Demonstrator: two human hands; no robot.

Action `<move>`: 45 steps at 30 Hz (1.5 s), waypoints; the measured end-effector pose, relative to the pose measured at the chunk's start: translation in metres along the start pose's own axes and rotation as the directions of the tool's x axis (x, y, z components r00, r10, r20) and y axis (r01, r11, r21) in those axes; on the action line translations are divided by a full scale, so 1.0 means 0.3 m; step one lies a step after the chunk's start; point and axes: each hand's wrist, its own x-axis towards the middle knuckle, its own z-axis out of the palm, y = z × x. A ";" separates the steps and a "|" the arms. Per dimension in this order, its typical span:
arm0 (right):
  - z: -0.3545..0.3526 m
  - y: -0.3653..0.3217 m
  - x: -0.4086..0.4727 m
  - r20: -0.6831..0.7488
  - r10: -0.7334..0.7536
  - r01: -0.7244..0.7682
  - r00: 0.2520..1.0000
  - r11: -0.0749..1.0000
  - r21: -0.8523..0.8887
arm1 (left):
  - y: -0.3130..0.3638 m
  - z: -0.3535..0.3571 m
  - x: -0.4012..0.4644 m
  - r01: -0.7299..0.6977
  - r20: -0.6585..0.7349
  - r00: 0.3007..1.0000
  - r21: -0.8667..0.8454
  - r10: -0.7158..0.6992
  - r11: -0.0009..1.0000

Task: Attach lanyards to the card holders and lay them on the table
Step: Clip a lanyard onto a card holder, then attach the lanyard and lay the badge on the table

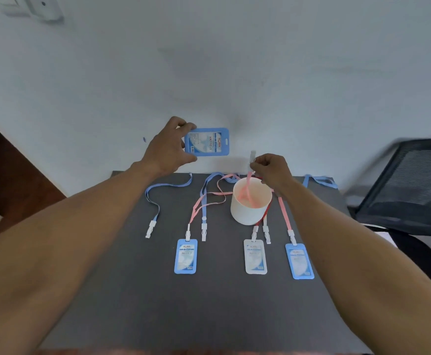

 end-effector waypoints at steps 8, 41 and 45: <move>0.096 0.187 0.014 -0.003 0.136 -0.136 0.991 0.986 -0.095 | -0.099 0.073 -0.024 0.043 0.049 0.998 -0.005 -0.042 0.999; 0.708 -0.061 -0.062 0.195 -0.044 0.062 0.980 0.994 -0.088 | -0.543 -0.106 -0.387 0.185 0.006 0.983 -0.059 -0.185 0.981; 0.859 -0.028 -0.073 0.263 -0.018 0.057 0.965 0.988 -0.142 | -0.643 -0.097 -0.459 0.213 0.025 0.977 -0.083 -0.212 0.974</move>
